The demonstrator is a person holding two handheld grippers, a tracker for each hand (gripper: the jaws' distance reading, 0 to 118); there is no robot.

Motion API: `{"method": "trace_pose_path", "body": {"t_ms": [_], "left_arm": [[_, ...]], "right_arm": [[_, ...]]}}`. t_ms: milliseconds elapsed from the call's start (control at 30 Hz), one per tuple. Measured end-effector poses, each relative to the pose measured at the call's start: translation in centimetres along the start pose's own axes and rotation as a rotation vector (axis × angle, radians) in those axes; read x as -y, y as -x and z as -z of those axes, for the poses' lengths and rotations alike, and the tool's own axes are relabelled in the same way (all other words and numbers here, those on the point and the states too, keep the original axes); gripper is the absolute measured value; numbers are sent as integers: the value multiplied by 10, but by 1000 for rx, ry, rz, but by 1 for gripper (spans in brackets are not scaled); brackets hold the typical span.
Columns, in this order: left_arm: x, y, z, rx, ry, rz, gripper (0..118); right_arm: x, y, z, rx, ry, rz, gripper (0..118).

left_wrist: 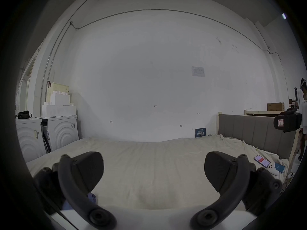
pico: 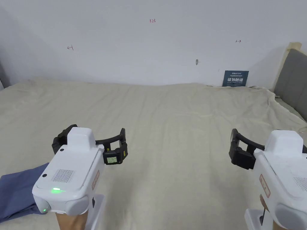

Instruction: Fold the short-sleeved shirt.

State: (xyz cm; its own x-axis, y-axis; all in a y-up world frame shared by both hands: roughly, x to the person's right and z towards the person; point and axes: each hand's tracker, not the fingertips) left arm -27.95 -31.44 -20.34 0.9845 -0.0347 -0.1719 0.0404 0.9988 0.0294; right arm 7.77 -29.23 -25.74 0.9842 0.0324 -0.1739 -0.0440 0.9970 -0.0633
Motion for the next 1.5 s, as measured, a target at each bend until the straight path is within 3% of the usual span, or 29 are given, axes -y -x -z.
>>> {"method": "trace_pose_path", "body": {"t_ms": [67, 100, 1500], "left_arm": [[0, 0, 0, -4, 1, 3, 118], [0, 0, 0, -5, 2, 5, 118], [-3, 2, -3, -28, -31, 33, 118]], "right_arm": [[0, 0, 1, -5, 5, 6, 117], [1, 0, 0, -5, 1, 11, 118], [-3, 4, -4, -1, -18, 3, 118]]}}
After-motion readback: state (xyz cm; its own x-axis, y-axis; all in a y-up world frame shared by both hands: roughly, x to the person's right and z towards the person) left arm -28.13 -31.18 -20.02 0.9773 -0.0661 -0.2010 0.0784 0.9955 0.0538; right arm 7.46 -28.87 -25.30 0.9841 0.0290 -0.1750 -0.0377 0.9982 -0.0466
